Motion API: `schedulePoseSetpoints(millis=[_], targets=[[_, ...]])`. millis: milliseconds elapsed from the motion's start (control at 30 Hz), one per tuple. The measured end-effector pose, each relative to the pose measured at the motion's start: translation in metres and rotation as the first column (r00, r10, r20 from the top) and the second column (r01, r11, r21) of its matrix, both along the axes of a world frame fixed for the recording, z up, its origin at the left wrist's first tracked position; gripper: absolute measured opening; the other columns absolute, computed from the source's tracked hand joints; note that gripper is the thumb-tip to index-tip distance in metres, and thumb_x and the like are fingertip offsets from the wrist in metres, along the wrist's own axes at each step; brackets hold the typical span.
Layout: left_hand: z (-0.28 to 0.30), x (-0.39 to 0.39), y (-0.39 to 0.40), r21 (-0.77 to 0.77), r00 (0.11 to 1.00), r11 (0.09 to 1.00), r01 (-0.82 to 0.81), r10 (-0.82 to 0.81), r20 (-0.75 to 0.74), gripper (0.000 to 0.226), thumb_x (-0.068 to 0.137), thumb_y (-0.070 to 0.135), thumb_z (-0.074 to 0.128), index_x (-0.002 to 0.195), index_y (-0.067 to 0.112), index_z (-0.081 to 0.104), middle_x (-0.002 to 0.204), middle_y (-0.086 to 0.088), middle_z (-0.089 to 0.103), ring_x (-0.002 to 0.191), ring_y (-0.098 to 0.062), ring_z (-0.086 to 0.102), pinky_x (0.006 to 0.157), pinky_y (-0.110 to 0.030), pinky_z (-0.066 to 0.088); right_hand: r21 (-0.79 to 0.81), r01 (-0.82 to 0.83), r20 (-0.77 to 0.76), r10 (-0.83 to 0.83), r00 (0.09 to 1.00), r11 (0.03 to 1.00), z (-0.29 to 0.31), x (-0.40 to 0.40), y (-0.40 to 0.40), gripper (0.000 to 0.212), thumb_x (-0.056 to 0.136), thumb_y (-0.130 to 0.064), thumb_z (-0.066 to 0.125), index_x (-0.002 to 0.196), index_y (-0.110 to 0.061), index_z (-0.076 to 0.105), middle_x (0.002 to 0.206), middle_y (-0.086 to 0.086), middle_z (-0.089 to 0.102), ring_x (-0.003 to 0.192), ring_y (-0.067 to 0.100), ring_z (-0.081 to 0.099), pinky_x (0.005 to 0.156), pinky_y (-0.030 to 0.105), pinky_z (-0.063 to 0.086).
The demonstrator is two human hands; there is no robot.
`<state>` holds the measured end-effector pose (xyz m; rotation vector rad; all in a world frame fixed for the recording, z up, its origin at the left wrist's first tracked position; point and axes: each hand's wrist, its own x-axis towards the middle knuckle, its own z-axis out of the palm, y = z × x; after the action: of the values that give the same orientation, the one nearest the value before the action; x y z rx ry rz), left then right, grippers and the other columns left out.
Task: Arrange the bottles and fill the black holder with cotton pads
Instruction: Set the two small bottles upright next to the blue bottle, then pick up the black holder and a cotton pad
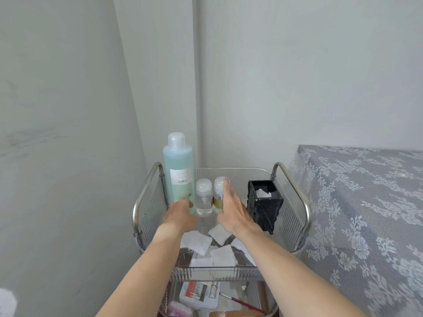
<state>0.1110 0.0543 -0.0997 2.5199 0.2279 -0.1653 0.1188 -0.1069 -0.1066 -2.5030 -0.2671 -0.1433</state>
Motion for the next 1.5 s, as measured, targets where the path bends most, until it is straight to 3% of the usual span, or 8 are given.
schedulePoseSetpoints(millis=[200, 367, 467, 600, 833, 1100, 1333, 1500], targets=[[0.003, -0.002, 0.003, -0.041, 0.996, 0.998, 0.038, -0.042, -0.079, 0.077, 0.079, 0.016, 0.067, 0.148, 0.019, 0.033, 0.147, -0.006, 0.044, 0.132, -0.027, 0.045, 0.105, -0.04, 0.045, 0.037, 0.006, 0.072, -0.009, 0.997, 0.999, 0.011, -0.013, -0.002, 0.081, 0.082, 0.0, 0.055, 0.148, -0.02, 0.014, 0.12, 0.011, 0.046, 0.111, 0.029, 0.05, 0.089, 0.046, 0.05], [0.004, -0.004, 0.001, 0.038, 0.983, 0.995, 0.091, -0.084, -0.162, 0.068, 0.087, 0.013, 0.061, 0.149, 0.017, 0.034, 0.15, -0.007, 0.041, 0.134, -0.026, 0.044, 0.102, -0.033, 0.04, 0.06, -0.029, 0.347, 0.006, 0.938, 0.998, 0.04, -0.02, -0.023, 0.038, 0.089, -0.004, 0.05, 0.127, -0.01, 0.05, 0.121, 0.004, 0.057, 0.115, 0.017, 0.051, 0.092, 0.02, 0.036], [0.005, -0.008, 0.002, 0.139, 0.946, 0.98, 0.14, -0.091, -0.312, 0.065, 0.088, 0.014, 0.066, 0.147, 0.012, 0.04, 0.148, -0.009, 0.046, 0.133, -0.028, 0.047, 0.101, -0.033, 0.042, -0.066, 0.123, 0.501, -0.073, 0.862, 0.99, 0.052, -0.017, -0.047, 0.028, 0.083, -0.006, 0.053, 0.109, -0.009, 0.062, 0.107, 0.005, 0.062, 0.105, 0.022, 0.055, 0.091, 0.029, 0.04], [0.006, -0.012, 0.001, 0.183, 0.928, 0.97, 0.16, -0.085, -0.362, 0.068, 0.087, 0.015, 0.07, 0.148, 0.008, 0.04, 0.147, -0.011, 0.049, 0.132, -0.03, 0.05, 0.103, -0.036, 0.045, -0.295, 0.359, 0.321, -0.262, 0.91, 0.885, 0.045, -0.013, -0.07, 0.031, 0.087, -0.031, 0.051, 0.107, -0.007, 0.057, 0.111, 0.016, 0.056, 0.105, 0.034, 0.049, 0.085, 0.041, 0.041], [0.005, -0.016, -0.003, 0.215, 0.922, 0.962, 0.169, -0.077, -0.378, 0.068, 0.09, 0.014, 0.067, 0.151, 0.011, 0.036, 0.146, -0.012, 0.049, 0.126, -0.031, 0.054, 0.103, -0.039, 0.048, -0.095, 0.277, 0.107, -0.267, 0.958, 0.956, 0.038, -0.006, -0.08, 0.043, 0.089, -0.046, 0.047, 0.116, -0.013, 0.052, 0.127, 0.01, 0.043, 0.114, 0.029, 0.044, 0.078, 0.037, 0.037], [0.006, -0.019, -0.002, 0.166, 0.919, 0.972, 0.163, -0.089, -0.384, 0.046, 0.085, 0.014, 0.07, 0.129, 0.004, 0.058, 0.128, -0.016, 0.064, 0.12, -0.033, 0.061, 0.075, -0.032, 0.046, -0.055, 0.225, 0.104, -0.218, 0.97, 0.973, 0.04, -0.009, -0.072, 0.044, 0.081, -0.045, 0.049, 0.113, -0.015, 0.053, 0.115, -0.001, 0.042, 0.104, 0.024, 0.049, 0.078, 0.039, 0.042], [0.005, -0.019, -0.001, 0.055, 0.95, 0.992, 0.116, -0.095, -0.298, 0.034, 0.088, 0.004, 0.062, 0.121, 0.008, 0.061, 0.121, -0.015, 0.065, 0.085, -0.025, 0.062, 0.07, -0.028, 0.047, 0.073, 0.035, 0.031, -0.038, 0.999, 0.997, 0.043, -0.005, -0.065, 0.043, 0.076, -0.03, 0.051, 0.116, -0.018, 0.058, 0.114, -0.007, 0.05, 0.107, 0.014, 0.048, 0.081, 0.029, 0.035], [0.002, -0.02, 0.002, 0.032, 0.959, 0.994, 0.101, -0.088, -0.271, 0.042, 0.086, -0.003, 0.059, 0.125, 0.014, 0.055, 0.118, -0.01, 0.057, 0.084, -0.024, 0.063, 0.069, -0.028, 0.05, 0.153, -0.049, -0.055, 0.058, 0.997, 0.987, 0.047, 0.001, -0.067, 0.035, 0.081, -0.02, 0.057, 0.116, -0.025, 0.062, 0.121, -0.002, 0.06, 0.107, 0.015, 0.054, 0.077, 0.026, 0.041]])
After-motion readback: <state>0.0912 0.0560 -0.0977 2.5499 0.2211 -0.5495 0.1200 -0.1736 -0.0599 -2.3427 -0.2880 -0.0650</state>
